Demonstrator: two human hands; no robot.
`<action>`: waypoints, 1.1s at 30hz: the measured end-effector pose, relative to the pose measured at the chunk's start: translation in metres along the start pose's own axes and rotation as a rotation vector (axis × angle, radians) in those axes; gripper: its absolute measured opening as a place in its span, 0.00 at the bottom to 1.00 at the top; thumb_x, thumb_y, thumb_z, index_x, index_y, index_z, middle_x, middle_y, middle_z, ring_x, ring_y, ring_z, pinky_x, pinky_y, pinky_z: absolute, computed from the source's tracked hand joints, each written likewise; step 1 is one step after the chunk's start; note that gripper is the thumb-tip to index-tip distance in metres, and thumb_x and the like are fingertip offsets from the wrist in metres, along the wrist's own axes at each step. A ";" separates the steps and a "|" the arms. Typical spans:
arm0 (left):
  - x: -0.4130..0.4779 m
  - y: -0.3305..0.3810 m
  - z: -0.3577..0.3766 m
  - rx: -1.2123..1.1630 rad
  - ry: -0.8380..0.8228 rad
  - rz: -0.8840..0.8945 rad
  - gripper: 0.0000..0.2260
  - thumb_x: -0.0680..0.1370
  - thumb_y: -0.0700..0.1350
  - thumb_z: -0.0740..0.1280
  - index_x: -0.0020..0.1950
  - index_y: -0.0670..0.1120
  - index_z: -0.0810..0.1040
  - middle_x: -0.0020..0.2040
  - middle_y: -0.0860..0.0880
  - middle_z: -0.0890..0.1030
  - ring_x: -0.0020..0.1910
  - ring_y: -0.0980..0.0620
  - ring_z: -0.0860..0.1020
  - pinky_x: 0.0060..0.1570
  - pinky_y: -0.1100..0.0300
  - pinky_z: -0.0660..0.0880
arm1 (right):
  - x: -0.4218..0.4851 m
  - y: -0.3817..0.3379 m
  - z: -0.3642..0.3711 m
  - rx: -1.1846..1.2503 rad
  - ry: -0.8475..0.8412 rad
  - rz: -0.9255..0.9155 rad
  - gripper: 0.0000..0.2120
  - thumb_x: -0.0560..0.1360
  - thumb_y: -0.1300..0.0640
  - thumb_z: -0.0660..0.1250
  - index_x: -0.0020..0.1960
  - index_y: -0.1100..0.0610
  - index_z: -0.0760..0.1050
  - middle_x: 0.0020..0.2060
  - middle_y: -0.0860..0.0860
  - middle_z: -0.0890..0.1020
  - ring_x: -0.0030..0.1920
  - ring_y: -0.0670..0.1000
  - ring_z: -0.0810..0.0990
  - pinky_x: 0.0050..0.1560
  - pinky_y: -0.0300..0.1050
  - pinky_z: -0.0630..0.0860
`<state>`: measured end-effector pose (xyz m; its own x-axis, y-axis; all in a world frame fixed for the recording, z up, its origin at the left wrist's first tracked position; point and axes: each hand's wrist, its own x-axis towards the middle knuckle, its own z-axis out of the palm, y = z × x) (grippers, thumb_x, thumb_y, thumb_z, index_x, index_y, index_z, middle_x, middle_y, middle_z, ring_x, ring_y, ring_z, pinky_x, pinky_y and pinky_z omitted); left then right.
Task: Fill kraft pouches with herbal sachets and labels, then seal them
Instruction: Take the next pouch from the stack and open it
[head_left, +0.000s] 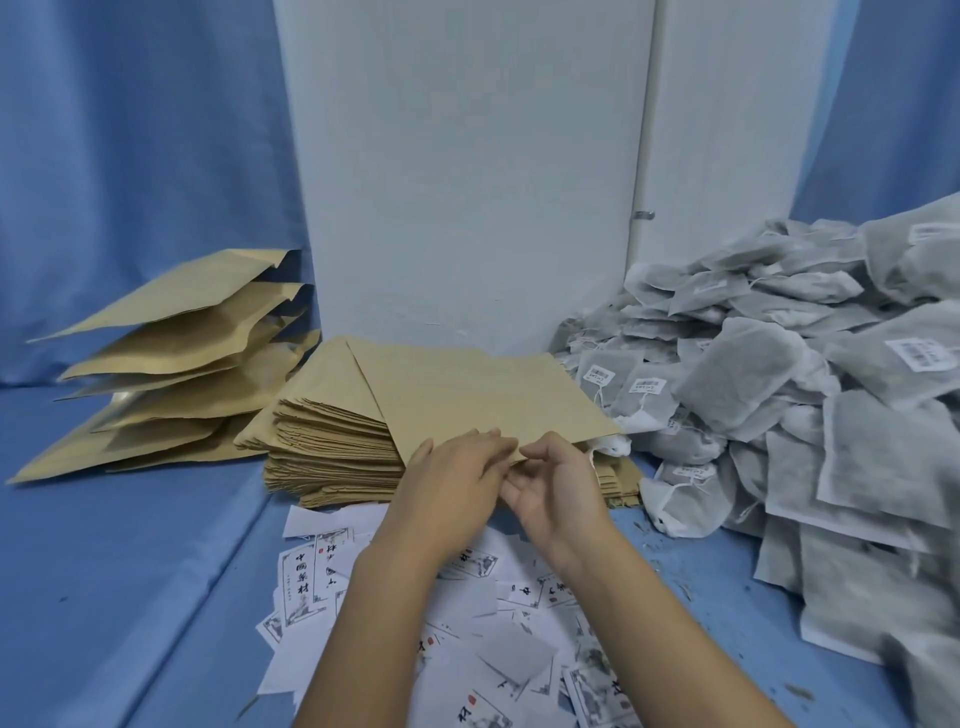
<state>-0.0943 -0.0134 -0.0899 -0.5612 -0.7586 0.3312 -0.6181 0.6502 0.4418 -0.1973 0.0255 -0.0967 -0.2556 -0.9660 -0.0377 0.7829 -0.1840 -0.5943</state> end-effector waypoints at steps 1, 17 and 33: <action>0.000 -0.001 0.000 0.001 -0.005 -0.002 0.16 0.83 0.49 0.54 0.69 0.58 0.70 0.73 0.57 0.66 0.73 0.59 0.61 0.70 0.56 0.50 | 0.000 0.000 0.000 0.004 -0.004 -0.001 0.09 0.74 0.70 0.52 0.50 0.63 0.68 0.48 0.63 0.77 0.41 0.55 0.83 0.44 0.43 0.81; 0.003 0.013 0.007 0.318 0.195 0.004 0.13 0.82 0.47 0.53 0.60 0.51 0.75 0.56 0.52 0.78 0.54 0.50 0.75 0.47 0.57 0.69 | -0.006 -0.001 0.004 -0.061 -0.006 0.035 0.09 0.73 0.69 0.54 0.38 0.58 0.66 0.32 0.53 0.69 0.30 0.50 0.74 0.32 0.39 0.75; -0.002 0.027 0.001 0.510 0.270 0.062 0.09 0.82 0.44 0.55 0.58 0.51 0.73 0.48 0.50 0.81 0.45 0.48 0.77 0.37 0.59 0.57 | 0.001 -0.001 -0.003 -0.211 0.232 -0.113 0.12 0.72 0.75 0.58 0.37 0.61 0.68 0.27 0.53 0.68 0.22 0.48 0.66 0.27 0.37 0.77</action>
<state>-0.1105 0.0061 -0.0798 -0.4859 -0.6586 0.5745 -0.8130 0.5819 -0.0205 -0.1998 0.0251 -0.0987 -0.4754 -0.8701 -0.1300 0.6135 -0.2220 -0.7578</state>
